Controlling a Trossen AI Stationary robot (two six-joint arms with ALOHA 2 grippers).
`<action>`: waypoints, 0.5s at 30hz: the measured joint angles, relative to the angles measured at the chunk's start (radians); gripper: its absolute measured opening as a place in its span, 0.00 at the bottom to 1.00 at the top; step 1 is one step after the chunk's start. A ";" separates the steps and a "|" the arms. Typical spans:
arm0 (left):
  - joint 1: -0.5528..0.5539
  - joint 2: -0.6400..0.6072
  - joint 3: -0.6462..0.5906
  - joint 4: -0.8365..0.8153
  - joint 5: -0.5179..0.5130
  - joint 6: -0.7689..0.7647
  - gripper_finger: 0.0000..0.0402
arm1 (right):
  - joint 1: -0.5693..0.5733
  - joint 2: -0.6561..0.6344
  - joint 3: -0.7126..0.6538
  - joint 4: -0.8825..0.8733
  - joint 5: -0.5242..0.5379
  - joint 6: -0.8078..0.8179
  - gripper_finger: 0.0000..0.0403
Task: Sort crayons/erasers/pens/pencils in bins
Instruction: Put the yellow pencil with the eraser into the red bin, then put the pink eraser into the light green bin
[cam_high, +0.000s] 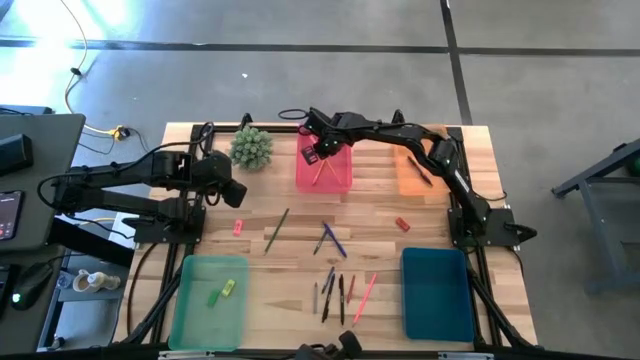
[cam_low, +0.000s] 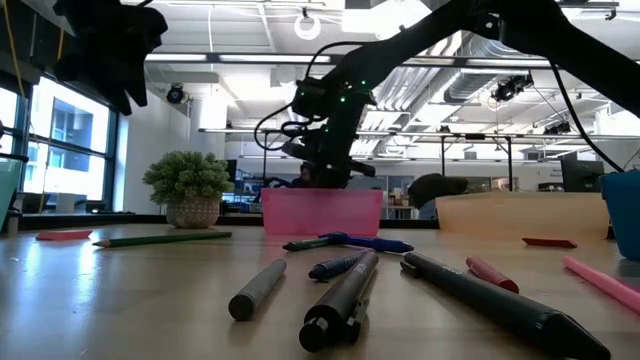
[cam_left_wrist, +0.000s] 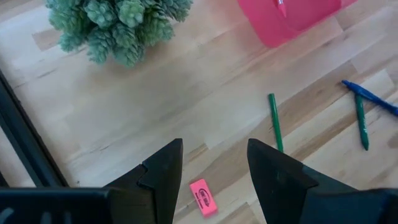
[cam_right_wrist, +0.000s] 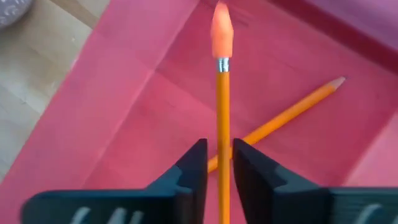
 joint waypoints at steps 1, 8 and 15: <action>0.000 0.000 0.000 0.000 0.010 -0.002 0.42 | 0.000 -0.002 0.000 0.000 0.000 0.000 0.22; 0.000 0.000 0.000 -0.012 0.052 -0.086 0.42 | -0.009 -0.045 0.000 -0.055 -0.035 -0.030 0.34; -0.014 0.000 0.000 -0.038 0.089 -0.096 0.42 | 0.004 -0.138 0.000 -0.142 0.015 -0.138 0.35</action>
